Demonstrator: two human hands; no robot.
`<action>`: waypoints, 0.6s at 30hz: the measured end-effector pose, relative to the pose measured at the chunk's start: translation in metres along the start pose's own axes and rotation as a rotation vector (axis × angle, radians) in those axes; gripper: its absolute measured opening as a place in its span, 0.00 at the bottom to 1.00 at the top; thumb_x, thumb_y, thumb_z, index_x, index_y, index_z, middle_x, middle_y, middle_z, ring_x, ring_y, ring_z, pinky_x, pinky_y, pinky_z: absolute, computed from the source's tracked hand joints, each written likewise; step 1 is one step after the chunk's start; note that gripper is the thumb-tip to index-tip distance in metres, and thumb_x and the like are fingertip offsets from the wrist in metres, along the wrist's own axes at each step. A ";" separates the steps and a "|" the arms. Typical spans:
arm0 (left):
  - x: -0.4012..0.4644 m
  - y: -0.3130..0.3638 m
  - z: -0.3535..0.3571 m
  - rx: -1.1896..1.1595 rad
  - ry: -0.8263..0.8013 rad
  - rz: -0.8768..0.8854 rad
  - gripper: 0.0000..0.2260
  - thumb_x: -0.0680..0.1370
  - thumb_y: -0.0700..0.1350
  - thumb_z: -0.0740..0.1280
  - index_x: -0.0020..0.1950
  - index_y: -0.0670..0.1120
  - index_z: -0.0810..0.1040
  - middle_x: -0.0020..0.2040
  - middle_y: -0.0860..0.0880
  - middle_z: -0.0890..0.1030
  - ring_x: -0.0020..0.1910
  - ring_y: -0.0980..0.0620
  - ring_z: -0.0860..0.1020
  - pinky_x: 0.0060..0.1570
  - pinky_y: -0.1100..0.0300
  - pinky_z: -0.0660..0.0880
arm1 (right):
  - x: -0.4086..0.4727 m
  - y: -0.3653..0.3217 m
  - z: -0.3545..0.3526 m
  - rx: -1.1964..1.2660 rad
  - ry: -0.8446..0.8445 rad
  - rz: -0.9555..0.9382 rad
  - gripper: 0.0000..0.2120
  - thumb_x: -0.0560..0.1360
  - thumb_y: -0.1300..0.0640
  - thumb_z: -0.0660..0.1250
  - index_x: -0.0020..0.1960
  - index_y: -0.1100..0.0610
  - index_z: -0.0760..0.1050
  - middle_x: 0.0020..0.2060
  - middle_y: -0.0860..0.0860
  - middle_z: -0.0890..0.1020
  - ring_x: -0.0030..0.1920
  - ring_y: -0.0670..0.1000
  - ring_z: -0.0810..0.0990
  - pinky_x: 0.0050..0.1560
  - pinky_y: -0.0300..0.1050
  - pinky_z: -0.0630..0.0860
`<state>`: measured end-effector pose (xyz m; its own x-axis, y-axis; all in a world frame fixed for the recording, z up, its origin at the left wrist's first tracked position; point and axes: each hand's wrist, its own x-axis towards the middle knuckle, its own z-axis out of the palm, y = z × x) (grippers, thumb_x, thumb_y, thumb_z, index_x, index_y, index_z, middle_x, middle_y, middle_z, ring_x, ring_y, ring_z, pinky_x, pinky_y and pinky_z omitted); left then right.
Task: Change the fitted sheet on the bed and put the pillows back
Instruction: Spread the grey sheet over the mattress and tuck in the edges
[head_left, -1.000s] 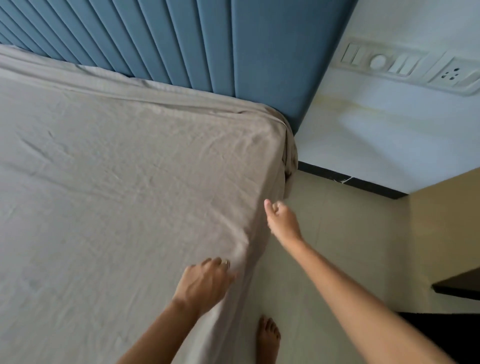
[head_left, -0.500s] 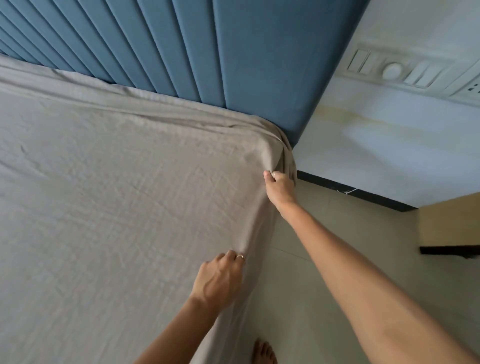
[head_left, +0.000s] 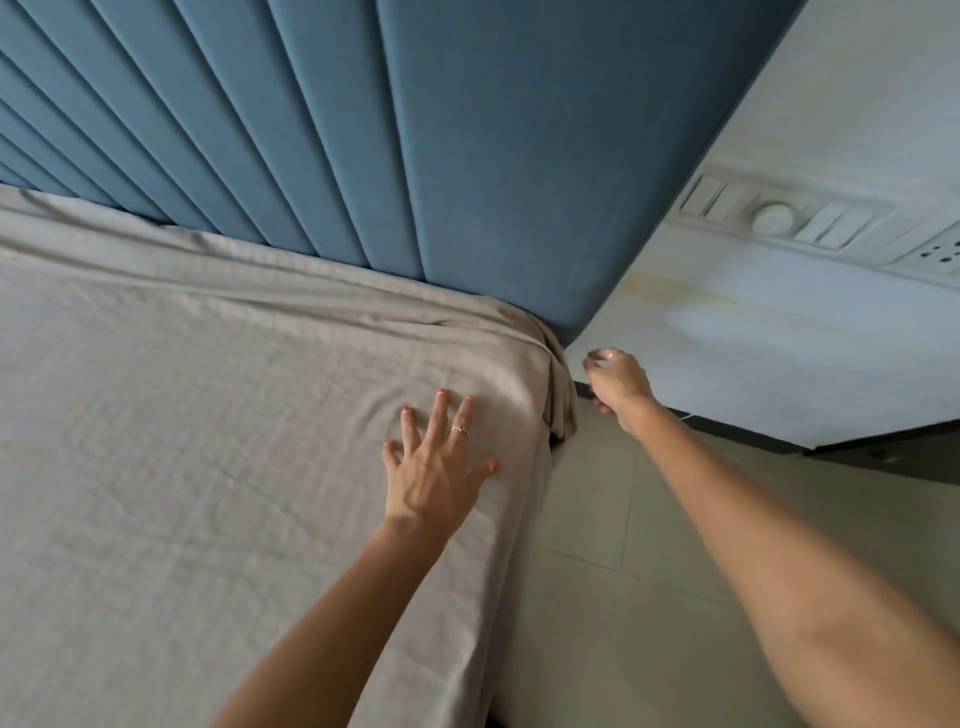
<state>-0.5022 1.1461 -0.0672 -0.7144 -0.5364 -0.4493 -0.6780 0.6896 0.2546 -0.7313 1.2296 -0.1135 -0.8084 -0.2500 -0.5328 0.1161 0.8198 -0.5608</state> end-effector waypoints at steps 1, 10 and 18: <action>0.007 -0.001 -0.002 0.001 -0.031 0.009 0.33 0.79 0.62 0.58 0.78 0.56 0.45 0.79 0.52 0.43 0.77 0.38 0.46 0.71 0.41 0.58 | 0.003 -0.006 0.002 -0.003 -0.078 0.011 0.16 0.78 0.54 0.62 0.65 0.51 0.73 0.47 0.56 0.81 0.34 0.55 0.77 0.30 0.42 0.73; 0.023 0.004 -0.010 0.086 -0.165 -0.006 0.34 0.78 0.63 0.60 0.78 0.54 0.49 0.79 0.50 0.45 0.74 0.33 0.50 0.66 0.38 0.64 | 0.007 -0.029 0.025 -0.101 -0.158 0.040 0.15 0.75 0.64 0.56 0.59 0.61 0.75 0.48 0.60 0.80 0.43 0.58 0.78 0.38 0.43 0.74; 0.027 0.006 -0.024 0.170 -0.042 0.021 0.26 0.79 0.63 0.55 0.75 0.54 0.61 0.75 0.50 0.63 0.68 0.44 0.68 0.64 0.47 0.69 | -0.009 -0.031 0.014 0.382 0.288 -0.143 0.08 0.79 0.59 0.63 0.52 0.63 0.75 0.43 0.53 0.80 0.47 0.55 0.78 0.45 0.40 0.69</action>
<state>-0.5292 1.1238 -0.0570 -0.7179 -0.5025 -0.4818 -0.6210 0.7750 0.1172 -0.7195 1.1992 -0.1005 -0.9519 -0.1499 -0.2673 0.1520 0.5265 -0.8365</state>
